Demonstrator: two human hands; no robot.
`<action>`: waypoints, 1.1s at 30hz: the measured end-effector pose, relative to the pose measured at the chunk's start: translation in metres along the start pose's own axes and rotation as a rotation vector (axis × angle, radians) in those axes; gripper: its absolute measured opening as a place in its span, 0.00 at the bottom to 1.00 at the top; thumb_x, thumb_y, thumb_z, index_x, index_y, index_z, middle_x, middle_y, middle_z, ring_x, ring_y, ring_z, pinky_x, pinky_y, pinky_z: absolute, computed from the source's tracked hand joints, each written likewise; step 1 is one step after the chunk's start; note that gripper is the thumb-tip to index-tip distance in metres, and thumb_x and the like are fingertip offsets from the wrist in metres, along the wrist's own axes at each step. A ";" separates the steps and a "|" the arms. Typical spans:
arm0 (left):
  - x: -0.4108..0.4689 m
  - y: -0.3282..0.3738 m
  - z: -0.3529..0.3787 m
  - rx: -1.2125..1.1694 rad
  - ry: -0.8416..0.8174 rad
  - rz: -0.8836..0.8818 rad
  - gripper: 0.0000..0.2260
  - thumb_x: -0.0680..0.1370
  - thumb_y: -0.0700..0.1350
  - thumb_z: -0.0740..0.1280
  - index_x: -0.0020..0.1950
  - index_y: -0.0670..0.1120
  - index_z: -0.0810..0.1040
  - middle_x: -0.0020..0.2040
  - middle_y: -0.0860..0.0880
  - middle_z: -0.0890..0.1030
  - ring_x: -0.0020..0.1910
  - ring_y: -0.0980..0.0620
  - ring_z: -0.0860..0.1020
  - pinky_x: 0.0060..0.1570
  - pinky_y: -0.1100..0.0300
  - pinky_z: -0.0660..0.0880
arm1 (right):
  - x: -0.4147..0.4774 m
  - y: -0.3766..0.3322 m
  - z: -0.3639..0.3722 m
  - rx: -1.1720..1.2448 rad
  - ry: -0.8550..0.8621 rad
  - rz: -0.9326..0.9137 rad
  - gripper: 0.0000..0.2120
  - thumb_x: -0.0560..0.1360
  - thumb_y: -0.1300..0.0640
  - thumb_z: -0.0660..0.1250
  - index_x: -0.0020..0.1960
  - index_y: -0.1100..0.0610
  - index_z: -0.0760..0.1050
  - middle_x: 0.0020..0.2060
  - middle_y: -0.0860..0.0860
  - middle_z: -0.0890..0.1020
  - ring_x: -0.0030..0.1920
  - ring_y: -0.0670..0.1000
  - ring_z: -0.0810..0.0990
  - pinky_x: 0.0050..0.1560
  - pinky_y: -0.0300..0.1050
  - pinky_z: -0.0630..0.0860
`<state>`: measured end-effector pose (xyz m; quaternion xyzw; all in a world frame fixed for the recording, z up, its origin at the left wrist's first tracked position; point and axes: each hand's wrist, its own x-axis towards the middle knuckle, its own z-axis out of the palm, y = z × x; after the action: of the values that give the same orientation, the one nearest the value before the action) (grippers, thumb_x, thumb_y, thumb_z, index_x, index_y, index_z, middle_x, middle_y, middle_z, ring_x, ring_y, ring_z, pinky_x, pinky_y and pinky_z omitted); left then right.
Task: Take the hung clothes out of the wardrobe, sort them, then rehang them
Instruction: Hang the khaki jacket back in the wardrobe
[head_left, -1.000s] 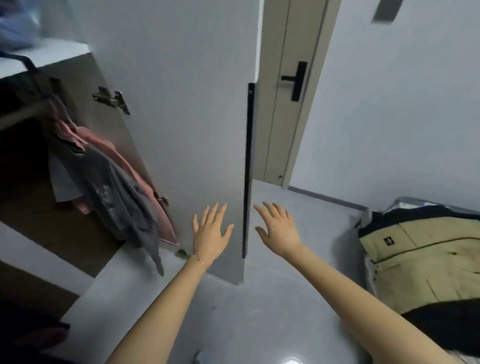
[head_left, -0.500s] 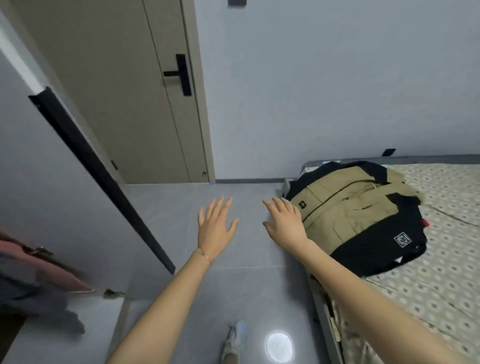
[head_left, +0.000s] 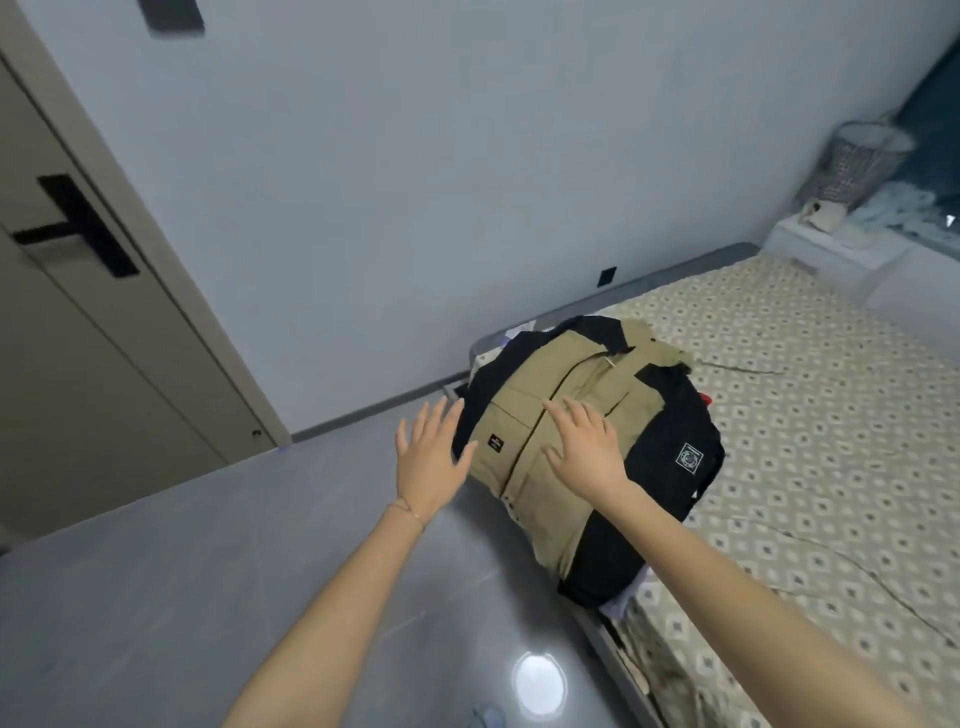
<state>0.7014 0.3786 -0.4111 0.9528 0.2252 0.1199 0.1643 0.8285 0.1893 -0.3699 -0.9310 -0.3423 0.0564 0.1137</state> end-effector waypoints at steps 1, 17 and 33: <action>0.015 0.003 0.004 0.005 -0.014 0.025 0.34 0.77 0.65 0.43 0.79 0.52 0.59 0.79 0.48 0.62 0.79 0.46 0.57 0.75 0.41 0.51 | 0.008 0.008 -0.001 0.000 0.004 0.030 0.32 0.79 0.48 0.62 0.79 0.48 0.53 0.77 0.54 0.59 0.77 0.57 0.55 0.76 0.56 0.54; 0.212 0.081 0.101 0.038 -0.122 0.258 0.31 0.78 0.63 0.50 0.78 0.51 0.62 0.78 0.46 0.64 0.78 0.44 0.60 0.74 0.39 0.54 | 0.124 0.153 -0.003 0.015 0.019 0.337 0.32 0.79 0.46 0.61 0.79 0.48 0.52 0.77 0.55 0.58 0.77 0.57 0.56 0.75 0.55 0.56; 0.388 0.155 0.198 0.077 -0.214 0.346 0.30 0.79 0.61 0.53 0.78 0.48 0.65 0.77 0.45 0.66 0.76 0.43 0.63 0.73 0.37 0.58 | 0.255 0.279 0.005 0.065 -0.087 0.446 0.32 0.80 0.48 0.60 0.79 0.51 0.52 0.77 0.55 0.57 0.77 0.58 0.54 0.76 0.57 0.55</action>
<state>1.1592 0.3785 -0.4755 0.9902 0.0439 0.0356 0.1278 1.1959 0.1497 -0.4518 -0.9762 -0.1304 0.1313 0.1134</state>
